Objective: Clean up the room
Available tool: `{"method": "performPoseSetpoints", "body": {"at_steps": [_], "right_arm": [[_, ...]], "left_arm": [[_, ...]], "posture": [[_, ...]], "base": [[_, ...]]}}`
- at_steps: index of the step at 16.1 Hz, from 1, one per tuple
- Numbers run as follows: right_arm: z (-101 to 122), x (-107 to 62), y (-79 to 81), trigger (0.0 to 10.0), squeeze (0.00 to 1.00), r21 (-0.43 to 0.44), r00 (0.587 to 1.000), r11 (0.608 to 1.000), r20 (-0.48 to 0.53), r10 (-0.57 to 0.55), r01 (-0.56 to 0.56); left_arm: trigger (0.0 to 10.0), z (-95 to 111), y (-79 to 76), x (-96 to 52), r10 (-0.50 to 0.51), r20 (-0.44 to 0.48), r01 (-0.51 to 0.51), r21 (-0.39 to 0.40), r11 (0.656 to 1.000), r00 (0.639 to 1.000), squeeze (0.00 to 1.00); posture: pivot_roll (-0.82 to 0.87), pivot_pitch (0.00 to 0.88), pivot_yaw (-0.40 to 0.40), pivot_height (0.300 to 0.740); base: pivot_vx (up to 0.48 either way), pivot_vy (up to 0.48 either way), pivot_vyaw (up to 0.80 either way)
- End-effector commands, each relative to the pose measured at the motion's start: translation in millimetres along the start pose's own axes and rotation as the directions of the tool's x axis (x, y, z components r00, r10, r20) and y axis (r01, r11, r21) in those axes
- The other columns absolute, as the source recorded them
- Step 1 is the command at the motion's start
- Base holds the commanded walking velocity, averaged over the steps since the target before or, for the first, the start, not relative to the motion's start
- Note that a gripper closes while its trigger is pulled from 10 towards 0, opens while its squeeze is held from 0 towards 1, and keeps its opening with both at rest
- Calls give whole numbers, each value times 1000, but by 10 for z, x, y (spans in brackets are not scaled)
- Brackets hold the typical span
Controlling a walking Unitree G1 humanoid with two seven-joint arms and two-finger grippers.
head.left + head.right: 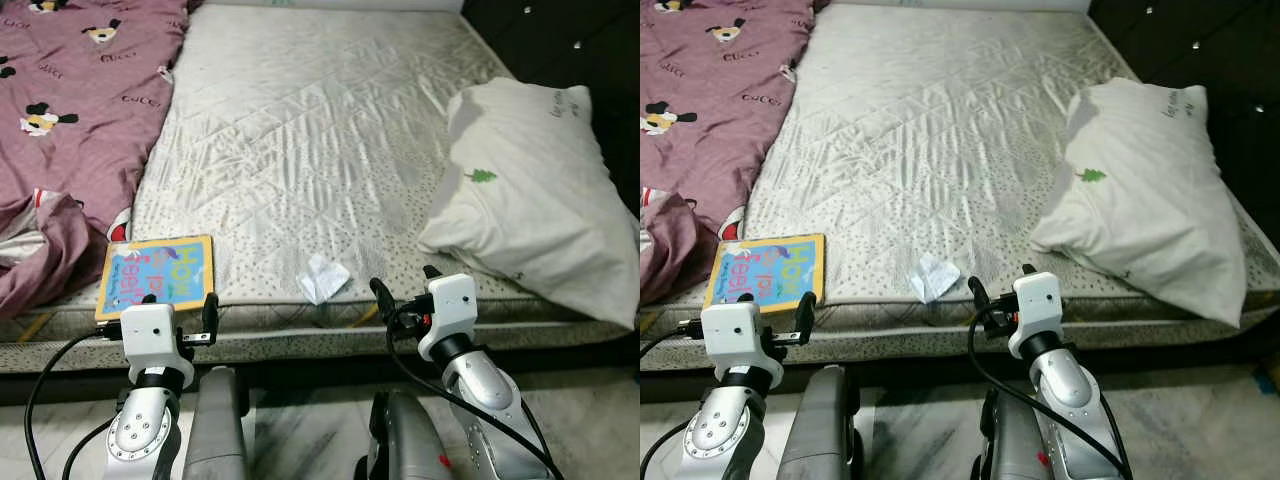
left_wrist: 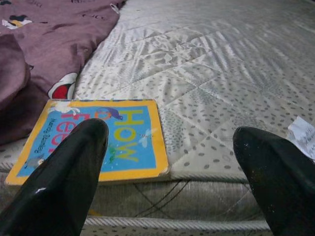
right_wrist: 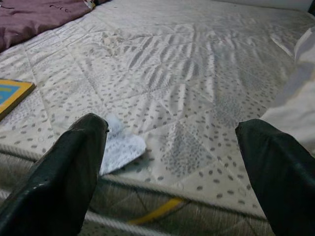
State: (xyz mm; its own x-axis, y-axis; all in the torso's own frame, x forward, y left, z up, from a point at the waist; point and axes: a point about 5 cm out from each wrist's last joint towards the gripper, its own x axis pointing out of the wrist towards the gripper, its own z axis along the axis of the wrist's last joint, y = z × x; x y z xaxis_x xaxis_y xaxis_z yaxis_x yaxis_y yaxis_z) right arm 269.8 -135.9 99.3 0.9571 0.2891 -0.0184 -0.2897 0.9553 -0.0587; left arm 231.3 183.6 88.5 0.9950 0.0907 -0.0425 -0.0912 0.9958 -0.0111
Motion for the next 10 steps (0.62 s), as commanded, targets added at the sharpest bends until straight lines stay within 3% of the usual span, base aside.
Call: {"method": "performPoseSetpoints", "body": {"at_steps": [1, 5, 10], "right_arm": [[-10, 0, 4, 10000, 0, -17, 1000, 1000, -5, 4, -4], [-1, 27, 4, 10000, 0, -39, 1000, 999, 5, 7, -7], [-7, 27, -2, 10000, 0, -36, 1000, 999, 7, -5, 5]], "left_arm": [[10000, -25, 9, -14, 10, -14, -10, -8, 1000, 1000, 0], [10000, -28, 13, -13, 14, -17, -14, -20, 1000, 1000, 0], [10000, -25, 16, -10, 15, -21, -16, -41, 999, 1000, 0]], "posture": [[39, 168, -47, 557], [47, 161, -49, 557], [47, 171, -47, 557]], "base": [[0, 0, 0], [0, 0, 795], [0, 0, 0]]}}
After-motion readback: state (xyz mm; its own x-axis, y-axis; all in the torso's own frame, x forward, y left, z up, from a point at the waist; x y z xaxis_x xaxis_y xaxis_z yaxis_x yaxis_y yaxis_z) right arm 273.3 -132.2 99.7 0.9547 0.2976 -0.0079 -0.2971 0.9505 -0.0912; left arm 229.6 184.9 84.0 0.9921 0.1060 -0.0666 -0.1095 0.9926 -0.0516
